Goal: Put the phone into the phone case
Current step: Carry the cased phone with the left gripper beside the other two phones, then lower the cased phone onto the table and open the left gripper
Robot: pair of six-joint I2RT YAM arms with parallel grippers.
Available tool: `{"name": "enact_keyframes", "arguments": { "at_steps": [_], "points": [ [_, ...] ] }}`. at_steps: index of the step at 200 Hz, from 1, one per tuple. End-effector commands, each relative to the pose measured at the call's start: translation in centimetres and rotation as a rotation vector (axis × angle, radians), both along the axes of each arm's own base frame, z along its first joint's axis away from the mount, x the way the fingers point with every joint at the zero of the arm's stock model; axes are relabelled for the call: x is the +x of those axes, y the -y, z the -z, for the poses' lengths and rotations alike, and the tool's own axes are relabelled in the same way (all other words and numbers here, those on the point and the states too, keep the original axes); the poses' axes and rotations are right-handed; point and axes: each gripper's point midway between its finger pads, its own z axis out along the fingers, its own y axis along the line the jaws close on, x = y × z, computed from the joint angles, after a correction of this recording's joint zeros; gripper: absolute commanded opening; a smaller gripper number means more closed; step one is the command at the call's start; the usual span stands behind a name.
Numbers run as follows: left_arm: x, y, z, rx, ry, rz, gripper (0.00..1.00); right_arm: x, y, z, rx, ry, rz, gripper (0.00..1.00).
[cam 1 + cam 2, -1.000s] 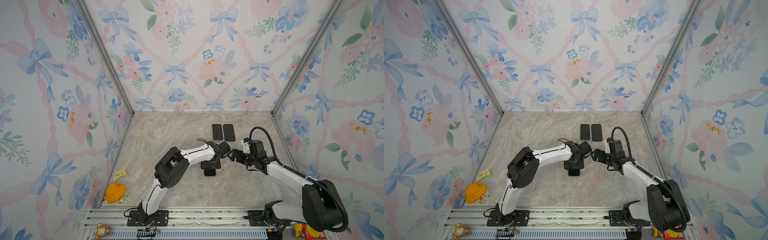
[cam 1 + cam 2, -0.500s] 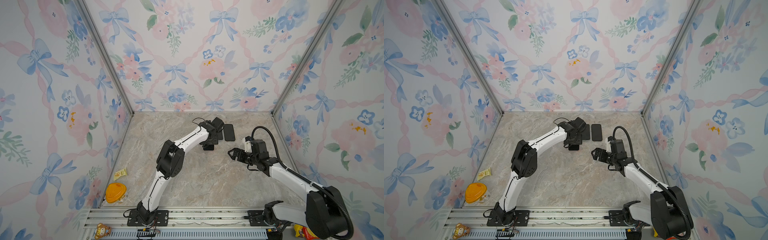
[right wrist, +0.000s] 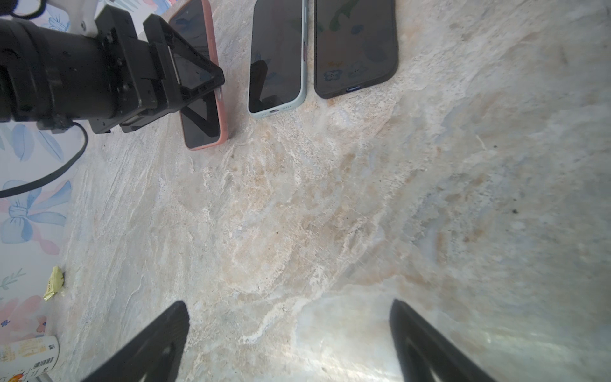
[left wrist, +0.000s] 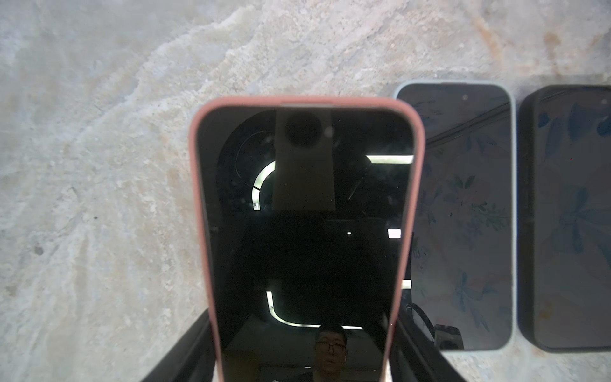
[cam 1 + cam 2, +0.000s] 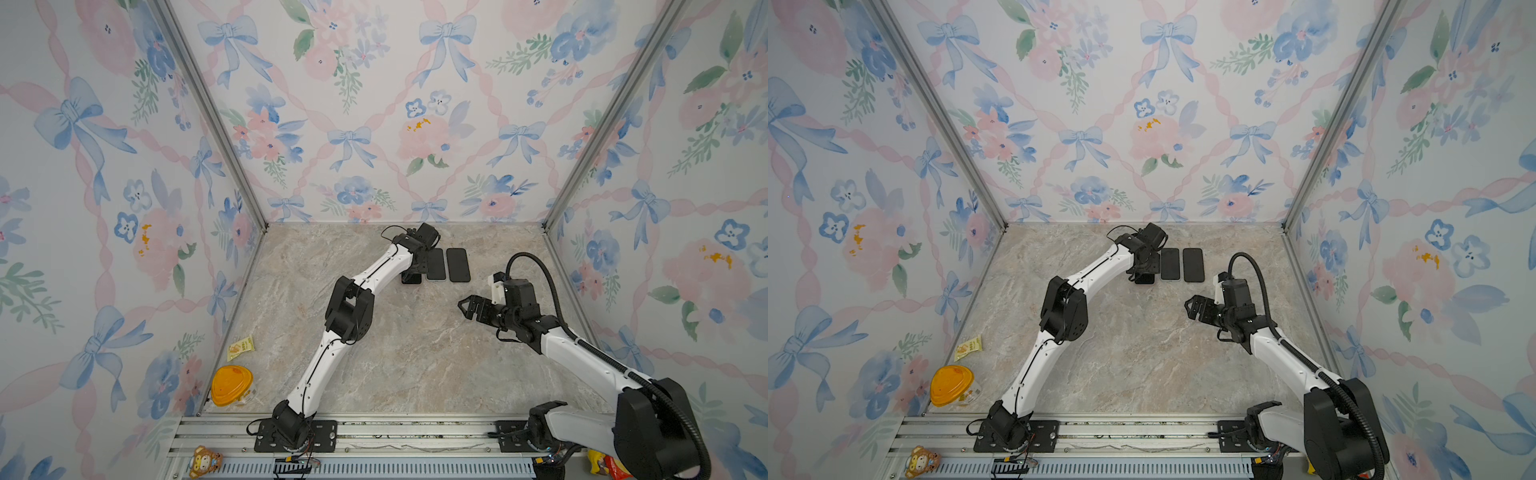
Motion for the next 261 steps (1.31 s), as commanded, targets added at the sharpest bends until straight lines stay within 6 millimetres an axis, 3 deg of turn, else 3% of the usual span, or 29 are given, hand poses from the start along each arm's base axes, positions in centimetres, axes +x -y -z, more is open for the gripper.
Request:
{"name": "enact_keyframes", "arguments": {
  "at_steps": [1,23,87,155,261],
  "points": [
    [1.4,-0.9,-0.6,0.017,0.037,-0.007,0.55,-0.2,0.5,1.1,-0.019,-0.033,0.015,0.97],
    [2.1,-1.8,-0.4,0.016,0.037,-0.027,0.55,-0.1,0.5,1.4,-0.021,-0.038,0.016,0.97],
    [3.3,-1.8,0.8,0.001,0.038,-0.032,0.56,0.2,0.5,1.9,-0.031,-0.052,0.017,0.97],
    [3.2,-1.4,2.7,-0.004,0.01,-0.023,0.59,0.2,0.4,2.1,-0.029,-0.059,0.015,0.97],
    [3.5,-0.3,3.5,-0.038,0.017,-0.021,0.62,0.2,0.4,2.1,-0.031,-0.063,0.013,0.97]
  ]
}}
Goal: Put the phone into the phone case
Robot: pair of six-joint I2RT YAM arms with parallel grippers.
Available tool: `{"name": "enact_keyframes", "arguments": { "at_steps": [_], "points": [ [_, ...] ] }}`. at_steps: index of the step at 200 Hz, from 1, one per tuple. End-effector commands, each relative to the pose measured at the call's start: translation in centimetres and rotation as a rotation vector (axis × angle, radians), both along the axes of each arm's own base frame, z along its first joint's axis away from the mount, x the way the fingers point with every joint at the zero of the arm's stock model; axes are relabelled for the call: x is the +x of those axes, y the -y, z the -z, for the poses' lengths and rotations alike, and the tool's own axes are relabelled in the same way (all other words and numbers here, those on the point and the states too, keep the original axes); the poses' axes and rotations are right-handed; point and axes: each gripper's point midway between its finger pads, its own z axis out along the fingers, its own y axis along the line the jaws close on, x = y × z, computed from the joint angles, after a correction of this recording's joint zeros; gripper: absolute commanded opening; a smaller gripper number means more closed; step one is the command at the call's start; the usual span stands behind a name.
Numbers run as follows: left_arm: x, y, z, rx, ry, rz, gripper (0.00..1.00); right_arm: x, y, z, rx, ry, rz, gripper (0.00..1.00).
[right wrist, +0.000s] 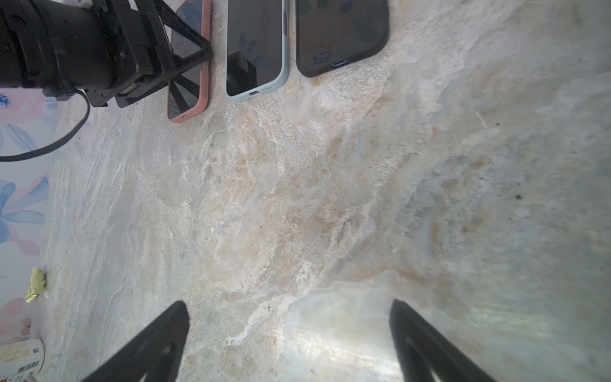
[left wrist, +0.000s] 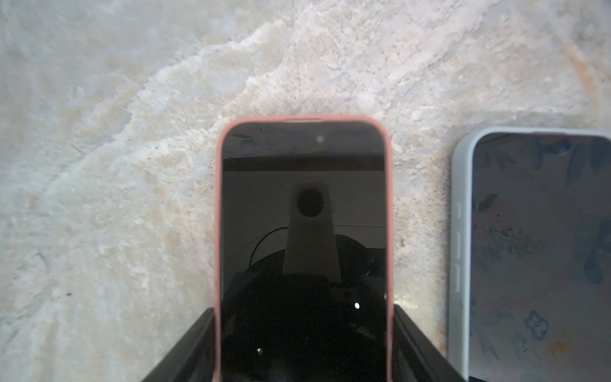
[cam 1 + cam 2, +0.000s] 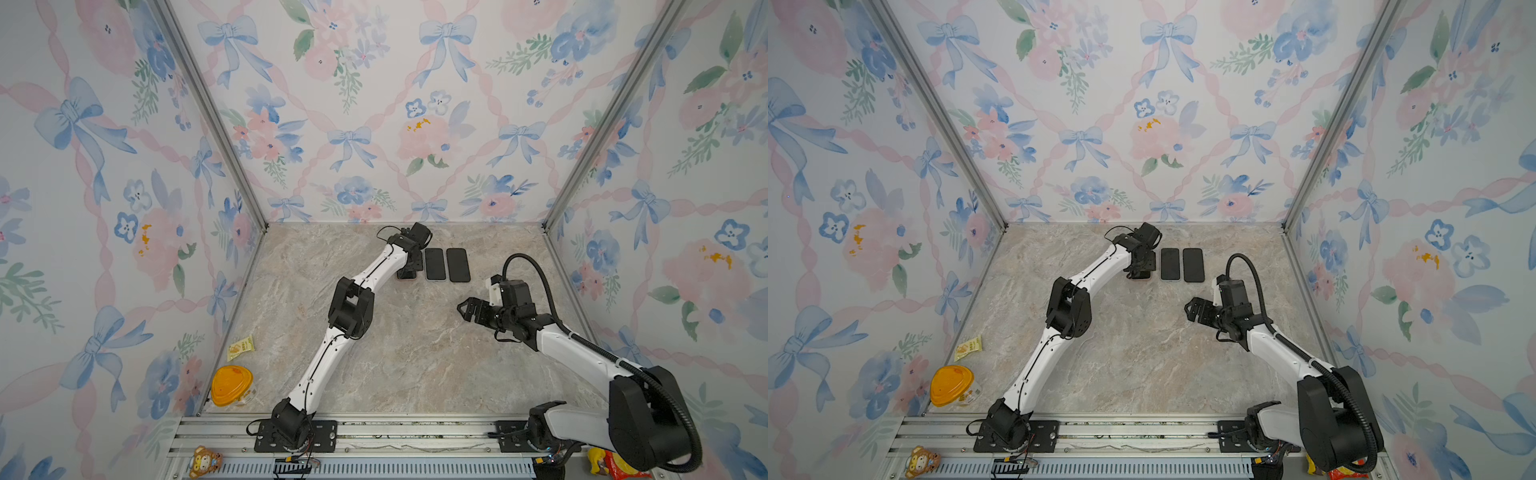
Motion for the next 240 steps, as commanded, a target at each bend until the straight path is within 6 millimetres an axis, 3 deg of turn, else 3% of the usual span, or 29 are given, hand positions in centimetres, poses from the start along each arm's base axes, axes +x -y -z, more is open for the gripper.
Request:
{"name": "enact_keyframes", "arguments": {
  "at_steps": [1,80,182,215,240],
  "points": [
    [0.5,1.1,0.7,-0.033,0.014,0.01,0.62,0.2,0.3,0.2,-0.01,-0.009,0.008,0.97],
    [0.3,1.7,1.3,-0.046,0.005,0.015,0.72,0.2,0.3,0.0,-0.011,-0.006,0.006,0.97],
    [0.1,2.4,0.1,-0.056,0.02,0.033,0.82,0.2,0.3,0.2,-0.012,-0.013,0.006,0.97],
    [0.0,2.6,-2.1,-0.061,0.053,0.038,0.82,0.2,0.4,0.0,-0.016,-0.008,0.006,0.97],
    [0.1,2.9,-6.5,-0.063,0.131,0.049,0.81,0.3,0.9,-0.3,-0.038,0.008,0.022,0.97]
  ]
}}
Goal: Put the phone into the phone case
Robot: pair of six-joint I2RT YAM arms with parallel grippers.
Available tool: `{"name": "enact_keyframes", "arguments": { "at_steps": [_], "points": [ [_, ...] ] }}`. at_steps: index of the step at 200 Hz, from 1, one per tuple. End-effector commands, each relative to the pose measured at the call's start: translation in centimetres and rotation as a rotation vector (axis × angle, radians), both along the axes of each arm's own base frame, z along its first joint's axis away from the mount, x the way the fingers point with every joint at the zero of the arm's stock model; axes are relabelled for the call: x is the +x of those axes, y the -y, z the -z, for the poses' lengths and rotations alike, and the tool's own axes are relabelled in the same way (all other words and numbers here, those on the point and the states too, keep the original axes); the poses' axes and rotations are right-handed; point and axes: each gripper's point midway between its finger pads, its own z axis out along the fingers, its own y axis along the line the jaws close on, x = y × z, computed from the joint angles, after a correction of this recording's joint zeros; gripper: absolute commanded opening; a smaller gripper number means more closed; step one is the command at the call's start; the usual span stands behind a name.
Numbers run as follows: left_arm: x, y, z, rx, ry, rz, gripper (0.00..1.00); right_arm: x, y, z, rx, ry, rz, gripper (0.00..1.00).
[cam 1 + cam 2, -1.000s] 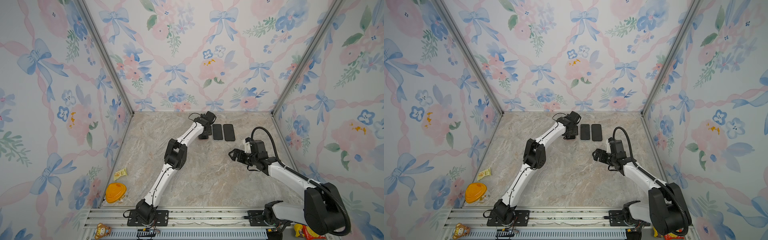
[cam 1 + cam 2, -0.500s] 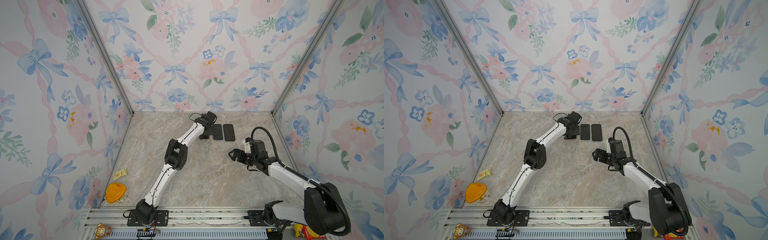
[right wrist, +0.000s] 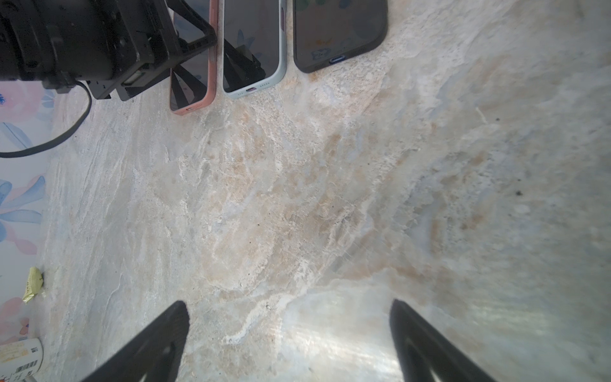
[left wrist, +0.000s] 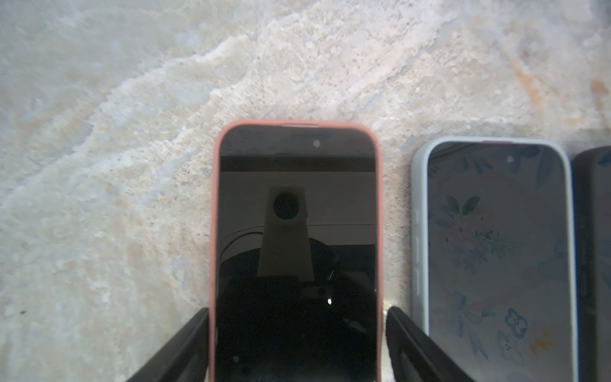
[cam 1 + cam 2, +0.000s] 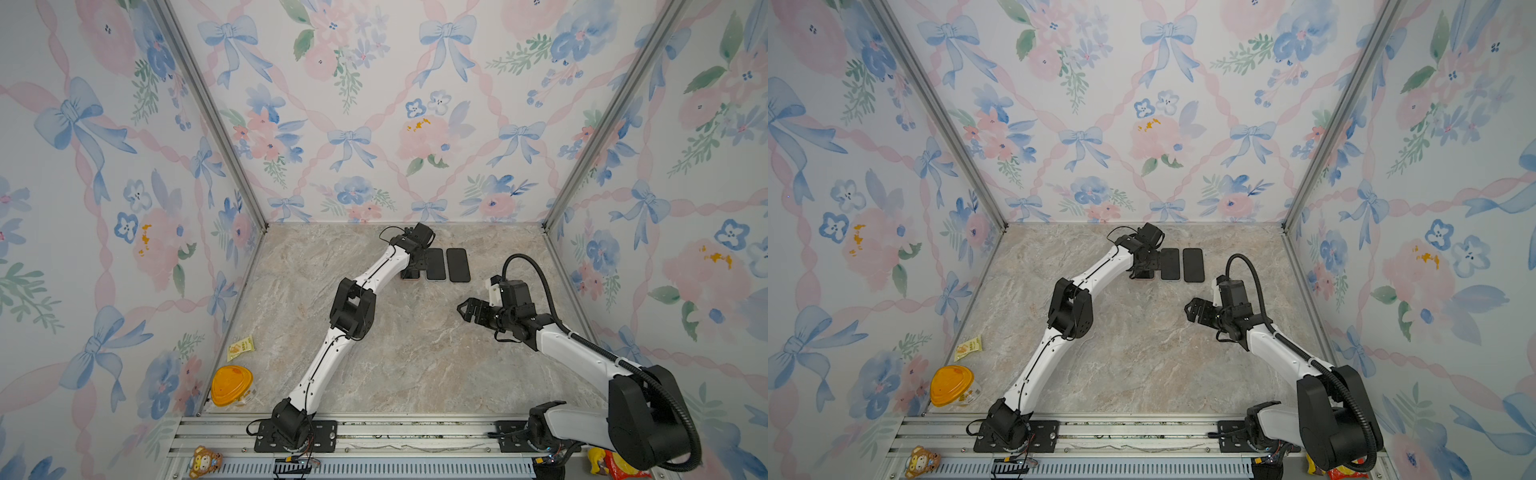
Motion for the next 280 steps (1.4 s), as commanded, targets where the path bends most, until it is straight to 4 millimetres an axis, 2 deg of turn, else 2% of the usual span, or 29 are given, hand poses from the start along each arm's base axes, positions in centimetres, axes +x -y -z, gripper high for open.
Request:
{"name": "enact_keyframes", "arguments": {
  "at_steps": [1,27,43,56,77,92,111,116,117,133,147,171,182,193,204,209,210,215,236,255,280],
  "points": [
    [0.0,1.3,-6.5,-0.031,0.108,0.028,0.81,0.4,0.9,-0.6,-0.036,0.019,0.023,0.97],
    [-0.6,1.4,-13.0,-0.007,0.227,0.053,0.81,0.7,1.5,-1.3,-0.062,0.048,0.045,0.97],
    [-2.1,1.3,-16.5,0.026,0.289,0.05,0.81,0.8,1.9,-2.1,-0.075,0.075,0.061,0.97],
    [-3.8,1.5,-18.6,0.061,0.325,0.066,0.81,0.8,2.3,-3.0,-0.097,0.11,0.073,0.97],
    [-7.0,1.4,-21.3,0.13,0.375,0.078,0.8,0.8,3.6,-4.6,-0.195,0.183,0.11,0.97],
    [-9.6,1.1,-21.8,0.141,0.389,0.095,0.78,1.1,4.9,-5.4,-0.295,0.24,0.133,0.97],
    [-12.9,0.9,-22.4,0.064,0.425,0.134,0.77,1.3,5.9,-6.9,-0.417,0.347,0.162,0.97],
    [-13.8,0.6,-22.1,0.044,0.429,0.145,0.77,1.3,6.1,-7.1,-0.445,0.369,0.165,0.97],
    [-14.1,0.4,-21.4,0.052,0.418,0.149,0.77,1.3,6.1,-7.1,-0.448,0.374,0.165,0.97],
    [-16.7,-0.7,-21.9,-0.018,0.45,0.171,0.77,1.3,6.5,-8.3,-0.518,0.449,0.162,0.97],
    [-18.8,-2.3,-21.4,-0.04,0.468,0.174,0.77,1.4,6.6,-9.1,-0.552,0.494,0.146,0.97],
    [-21.8,-5.5,-20.8,-0.095,0.52,0.175,0.8,1.5,7.8,-8.1,-0.645,0.48,0.139,0.97],
    [-22.7,-7.0,-20.9,-0.111,0.57,0.166,0.85,1.6,8.6,-7.2,-0.685,0.449,0.149,0.97],
    [-23.4,-9.3,-20.5,-0.097,0.632,0.126,0.97,1.7,9.3,-6.9,-0.72,0.447,0.172,0.97],
    [-23.8,-11.0,-20.7,-0.083,0.729,0.109,0.98,1.9,9.7,-6.7,-0.732,0.477,0.197,0.97],
    [-24.3,-11.8,-19.4,-0.049,0.749,0.128,0.98,1.9,10.0,-6.8,-0.738,0.478,0.207,0.97],
    [-24.3,-11.8,-20.1,-0.062,0.772,0.124,0.98,2.0,10.0,-6.8,-0.738,0.481,0.21,0.97],
    [-24.5,-12.2,-19.7,-0.042,0.802,0.142,0.98,2.1,10.2,-6.9,-0.74,0.491,0.222,0.97],
    [-25.2,-13.7,-16.8,0.059,0.84,0.201,0.97,2.9,10.5,-6.5,-0.796,0.529,0.211,0.97],
    [-23.7,-17.3,-14.1,0.139,0.77,0.112,0.93,4.1,11.1,-5.5,-0.833,0.511,0.221,0.97],
    [-21.6,-22.4,-10.2,0.155,0.623,0.04,0.95,5.3,10.8,-5.0,-0.844,0.597,0.226,0.97]
  ]
}}
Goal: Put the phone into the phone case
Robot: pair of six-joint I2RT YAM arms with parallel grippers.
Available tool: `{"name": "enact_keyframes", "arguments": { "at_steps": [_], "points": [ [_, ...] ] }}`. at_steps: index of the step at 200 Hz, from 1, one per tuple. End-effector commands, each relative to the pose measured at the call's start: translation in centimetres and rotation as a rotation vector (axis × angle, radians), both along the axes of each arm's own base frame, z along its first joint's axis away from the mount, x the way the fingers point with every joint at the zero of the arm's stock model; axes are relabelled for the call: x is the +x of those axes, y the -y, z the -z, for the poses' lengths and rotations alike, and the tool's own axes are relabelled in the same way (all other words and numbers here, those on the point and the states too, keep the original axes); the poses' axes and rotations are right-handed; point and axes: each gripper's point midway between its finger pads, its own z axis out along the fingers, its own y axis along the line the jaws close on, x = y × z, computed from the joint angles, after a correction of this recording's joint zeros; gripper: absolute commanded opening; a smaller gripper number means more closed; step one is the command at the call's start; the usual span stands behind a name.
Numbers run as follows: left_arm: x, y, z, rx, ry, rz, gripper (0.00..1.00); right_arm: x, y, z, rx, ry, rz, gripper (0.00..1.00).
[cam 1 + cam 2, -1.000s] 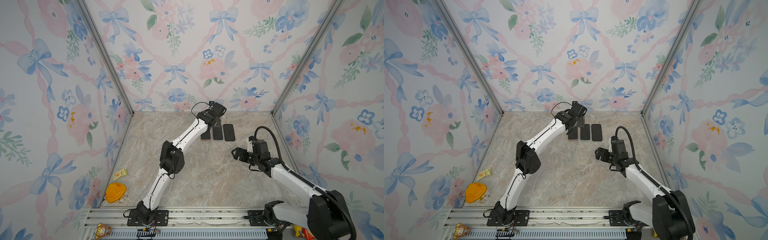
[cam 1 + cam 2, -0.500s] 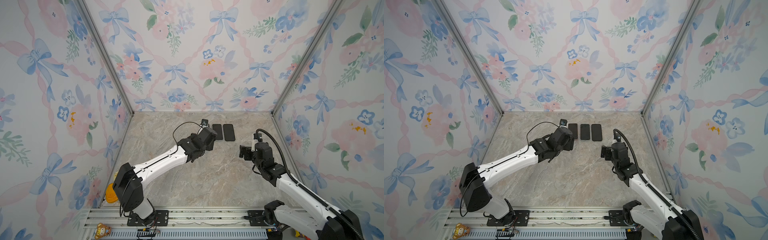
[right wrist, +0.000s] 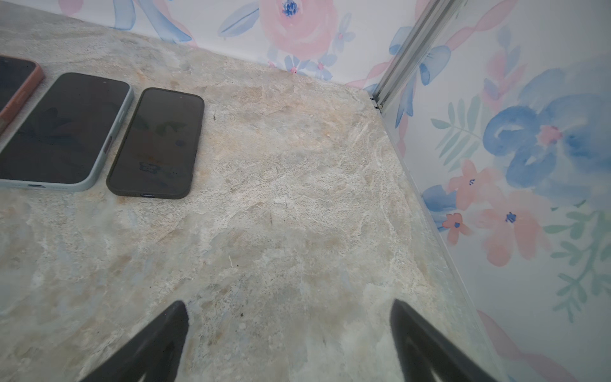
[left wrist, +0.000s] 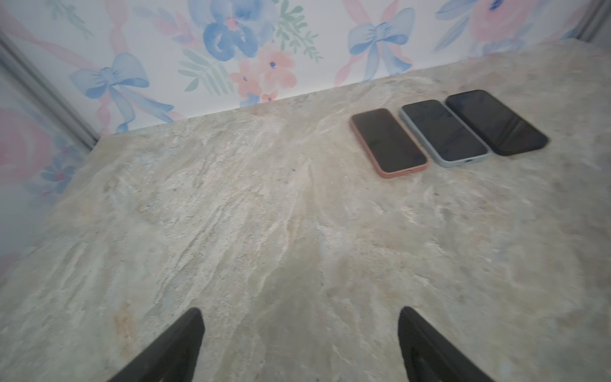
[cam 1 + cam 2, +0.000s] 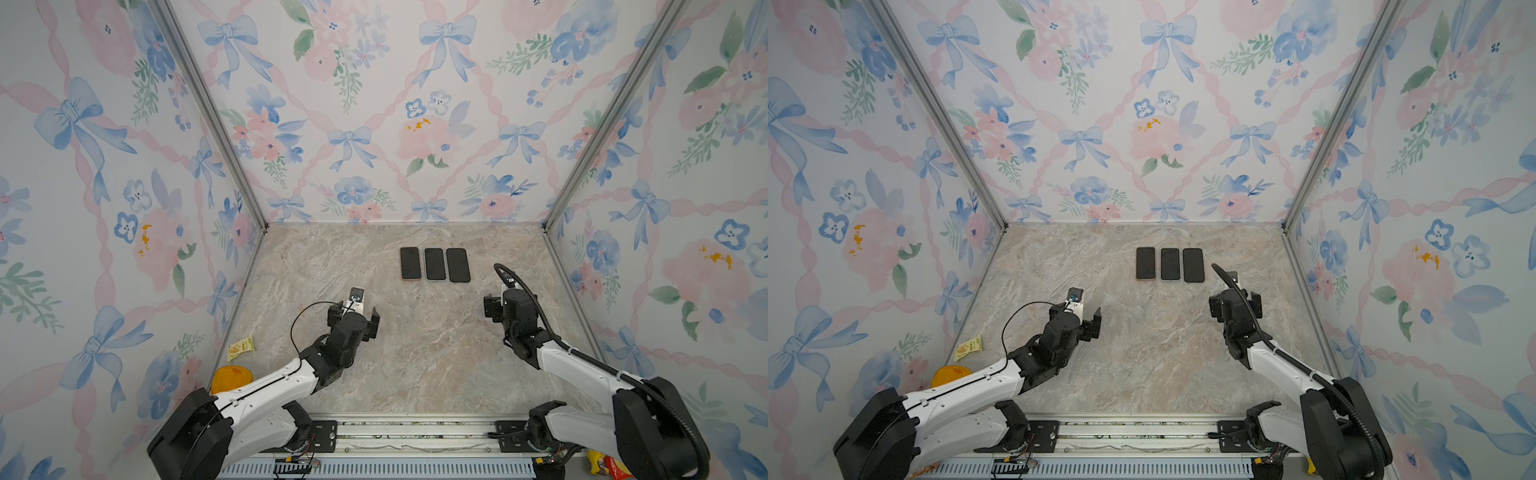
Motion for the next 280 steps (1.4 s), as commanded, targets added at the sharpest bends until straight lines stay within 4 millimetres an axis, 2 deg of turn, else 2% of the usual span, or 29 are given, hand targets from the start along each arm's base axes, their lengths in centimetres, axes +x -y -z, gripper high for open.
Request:
{"name": "enact_keyframes", "arguments": {
  "at_steps": [1,12,30,51,61,94,110,138,160,180,190,230,247,280],
  "points": [
    [1.8,-3.3,0.7,-0.014,-0.005,-0.058,0.95,1.5,0.3,-1.4,-0.041,0.146,-0.004,0.97],
    [2.5,-4.1,0.6,-0.026,-0.012,-0.067,0.97,1.7,0.4,-1.2,-0.047,0.187,-0.014,0.97],
    [3.3,-4.8,0.4,0.062,0.02,-0.05,0.98,2.2,0.9,-0.7,-0.03,0.221,-0.008,0.97],
    [5.0,-7.0,0.9,0.049,-0.007,-0.088,0.97,3.0,0.2,-0.2,0.023,0.215,-0.064,0.97],
    [6.0,-8.1,1.0,0.059,-0.005,-0.115,0.97,3.4,0.6,0.2,0.035,0.195,-0.047,0.97],
    [8.1,-9.1,1.2,0.077,0.082,-0.1,0.97,3.7,1.6,1.0,0.11,0.184,-0.051,0.97],
    [8.2,-9.0,1.1,0.092,0.133,-0.046,0.97,3.8,1.5,1.2,0.153,0.186,-0.086,0.97],
    [8.2,-11.9,2.1,-0.012,0.135,-0.108,0.93,4.4,1.2,2.0,0.198,0.153,-0.131,0.97],
    [7.5,-13.1,3.2,-0.067,0.157,-0.135,0.93,4.7,1.2,2.1,0.209,0.139,-0.138,0.97],
    [7.4,-12.8,4.2,-0.068,0.154,-0.116,0.95,4.9,1.5,2.4,0.225,0.119,-0.13,0.97],
    [7.4,-12.8,4.2,-0.073,0.159,-0.107,0.98,5.0,1.6,2.3,0.236,0.124,-0.132,0.97],
    [7.1,-12.8,4.1,-0.077,0.183,-0.104,0.98,4.7,2.4,2.6,0.228,0.159,-0.084,0.97],
    [6.9,-13.6,4.0,-0.076,0.192,-0.16,0.98,4.3,2.4,2.5,0.187,0.163,-0.051,0.97],
    [7.1,-13.7,4.0,-0.092,0.191,-0.153,0.98,4.7,2.8,2.7,0.233,0.153,-0.068,0.97]
  ]
}}
